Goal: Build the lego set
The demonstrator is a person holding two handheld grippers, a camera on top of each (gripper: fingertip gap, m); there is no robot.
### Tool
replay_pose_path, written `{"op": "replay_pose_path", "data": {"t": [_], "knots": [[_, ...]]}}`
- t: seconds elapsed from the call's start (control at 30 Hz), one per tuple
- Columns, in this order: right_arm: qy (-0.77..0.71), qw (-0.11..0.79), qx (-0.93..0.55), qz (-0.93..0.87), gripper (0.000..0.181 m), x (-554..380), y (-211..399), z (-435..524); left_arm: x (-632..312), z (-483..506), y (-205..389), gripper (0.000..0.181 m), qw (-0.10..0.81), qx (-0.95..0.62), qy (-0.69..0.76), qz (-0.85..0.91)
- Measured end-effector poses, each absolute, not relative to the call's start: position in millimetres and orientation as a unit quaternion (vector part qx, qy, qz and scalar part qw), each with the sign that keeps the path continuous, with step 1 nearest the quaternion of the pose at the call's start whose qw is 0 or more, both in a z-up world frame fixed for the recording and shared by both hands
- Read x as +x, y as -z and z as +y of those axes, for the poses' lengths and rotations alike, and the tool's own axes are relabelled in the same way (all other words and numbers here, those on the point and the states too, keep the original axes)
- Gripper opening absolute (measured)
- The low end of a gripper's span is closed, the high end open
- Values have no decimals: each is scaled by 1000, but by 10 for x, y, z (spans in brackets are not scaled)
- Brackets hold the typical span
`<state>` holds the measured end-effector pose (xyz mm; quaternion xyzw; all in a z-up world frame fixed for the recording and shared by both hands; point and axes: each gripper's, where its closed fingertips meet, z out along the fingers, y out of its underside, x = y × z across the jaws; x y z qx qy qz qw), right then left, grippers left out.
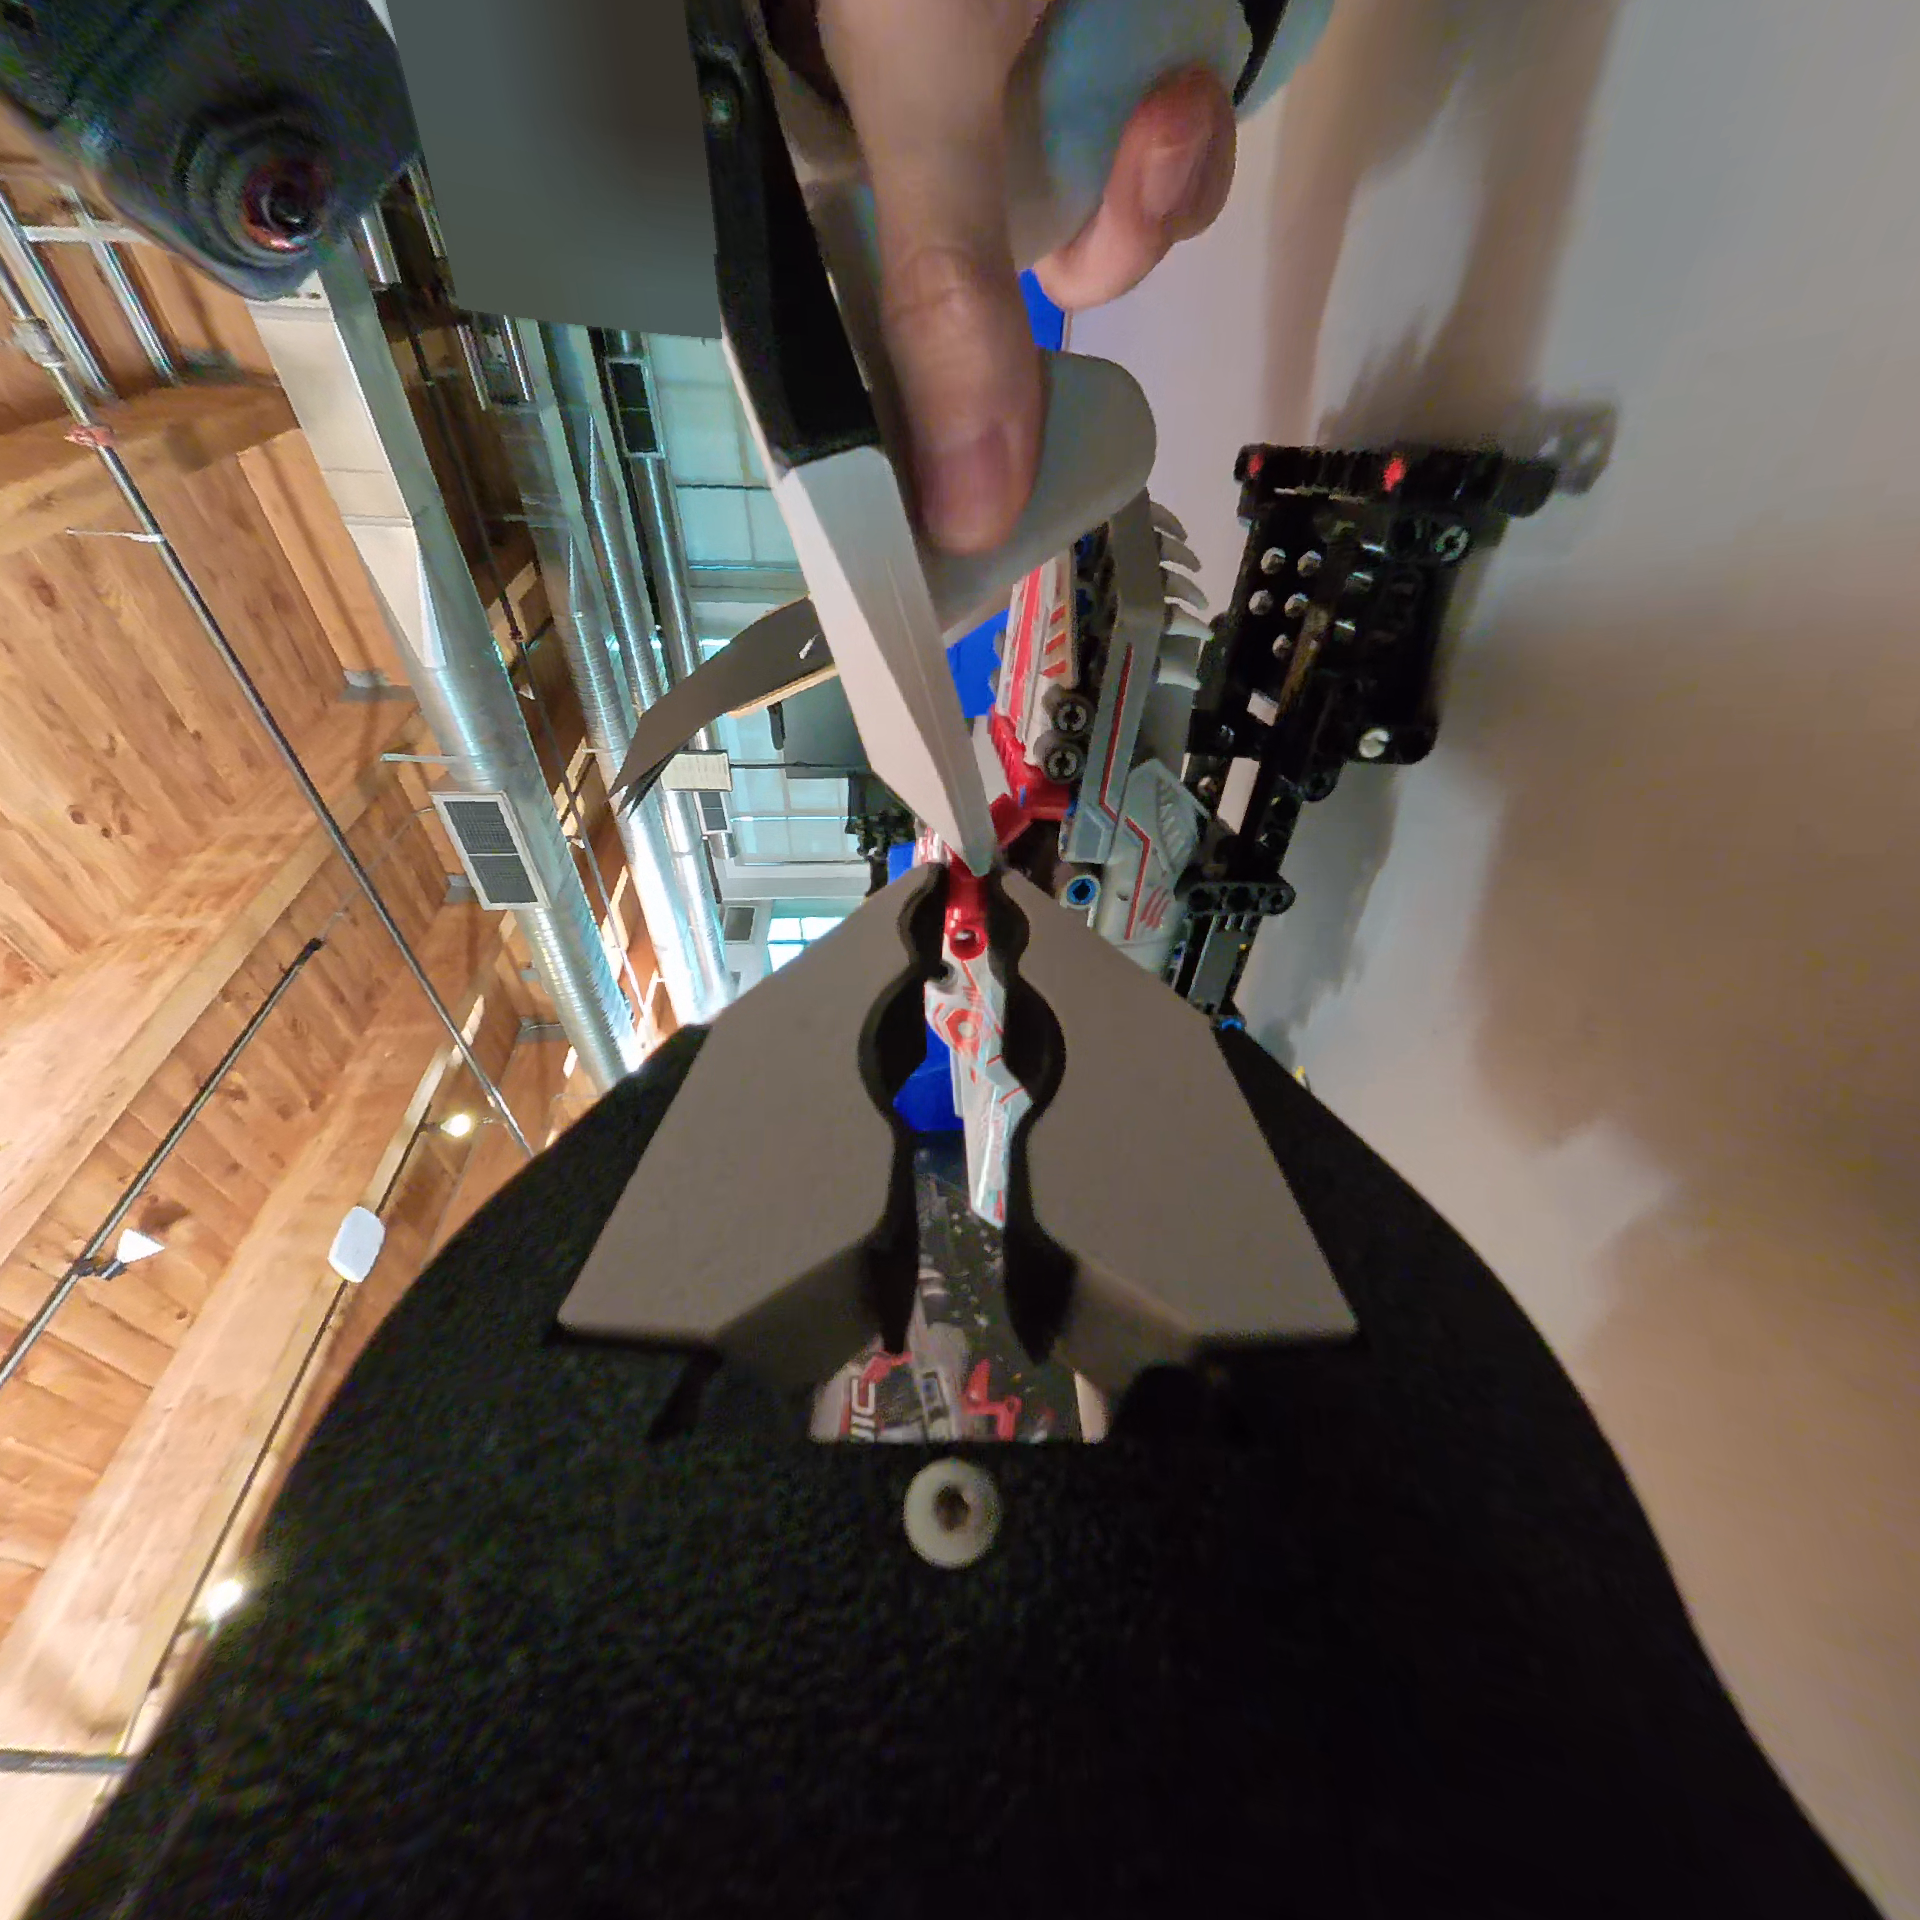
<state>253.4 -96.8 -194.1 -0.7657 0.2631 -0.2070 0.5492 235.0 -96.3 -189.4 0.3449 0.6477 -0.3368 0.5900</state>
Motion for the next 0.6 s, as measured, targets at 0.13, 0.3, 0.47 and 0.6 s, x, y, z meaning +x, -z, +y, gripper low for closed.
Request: {"op": "replay_pose_path", "data": {"t": [0.13, 0.3, 0.47, 0.6], "knots": [[212, 547, -769, 255, 63, 2530, 1937, -966, 2339, -949, 1903, 3, 588, 348, 330, 652], [210, 549, -768, 253, 63, 2531, 1937, -969, 2341, -946, 1911, 4, 573, 346, 342, 659], [192, 562, -758, 268, 63, 2566, 1945, -1018, 2389, -897, 1884, 6, 579, 327, 348, 661], [161, 576, -760, 255, 63, 2526, 1945, -1072, 2402, -777, 1799, 10, 480, 254, 435, 718]]}}
